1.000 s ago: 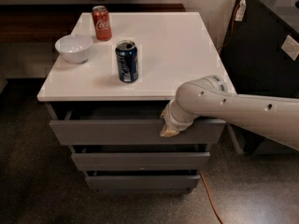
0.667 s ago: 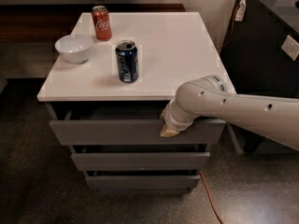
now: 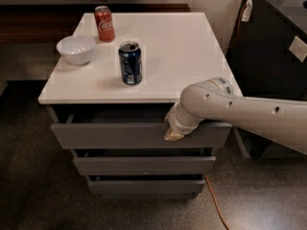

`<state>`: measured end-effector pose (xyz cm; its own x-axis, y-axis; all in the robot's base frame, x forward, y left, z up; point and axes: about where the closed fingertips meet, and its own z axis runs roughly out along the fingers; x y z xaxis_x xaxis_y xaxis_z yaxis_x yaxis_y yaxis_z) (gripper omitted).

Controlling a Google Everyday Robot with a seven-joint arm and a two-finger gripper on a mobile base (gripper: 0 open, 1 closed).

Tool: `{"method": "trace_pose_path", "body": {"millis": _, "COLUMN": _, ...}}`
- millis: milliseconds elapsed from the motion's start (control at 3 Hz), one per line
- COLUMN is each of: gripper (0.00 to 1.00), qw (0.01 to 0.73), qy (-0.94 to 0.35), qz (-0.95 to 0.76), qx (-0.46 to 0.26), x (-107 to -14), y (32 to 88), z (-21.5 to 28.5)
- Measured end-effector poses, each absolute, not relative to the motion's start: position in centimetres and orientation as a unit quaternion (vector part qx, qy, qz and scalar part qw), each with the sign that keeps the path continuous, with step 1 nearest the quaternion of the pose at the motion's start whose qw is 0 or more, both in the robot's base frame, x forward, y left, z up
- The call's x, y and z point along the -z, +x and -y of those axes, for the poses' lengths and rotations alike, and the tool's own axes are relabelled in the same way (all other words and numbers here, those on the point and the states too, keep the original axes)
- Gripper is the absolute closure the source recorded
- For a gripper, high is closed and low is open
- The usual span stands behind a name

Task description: Place pepsi can into top drawer

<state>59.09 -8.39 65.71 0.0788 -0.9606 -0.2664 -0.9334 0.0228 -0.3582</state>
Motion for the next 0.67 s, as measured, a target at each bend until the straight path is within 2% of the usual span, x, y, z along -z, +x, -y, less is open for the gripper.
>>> {"method": "trace_pose_path", "body": {"millis": 333, "gripper": 1.0, "qw": 0.227, "qy": -0.698, "qz": -0.678, "qx": 0.03, "x": -65.71, "y": 59.08, "z": 8.39}}
{"method": "trace_pose_path", "body": {"millis": 667, "gripper": 0.8, "qw": 0.227, "qy": -0.698, "qz": -0.678, "qx": 0.03, "x": -65.71, "y": 59.07, "z": 8.39}}
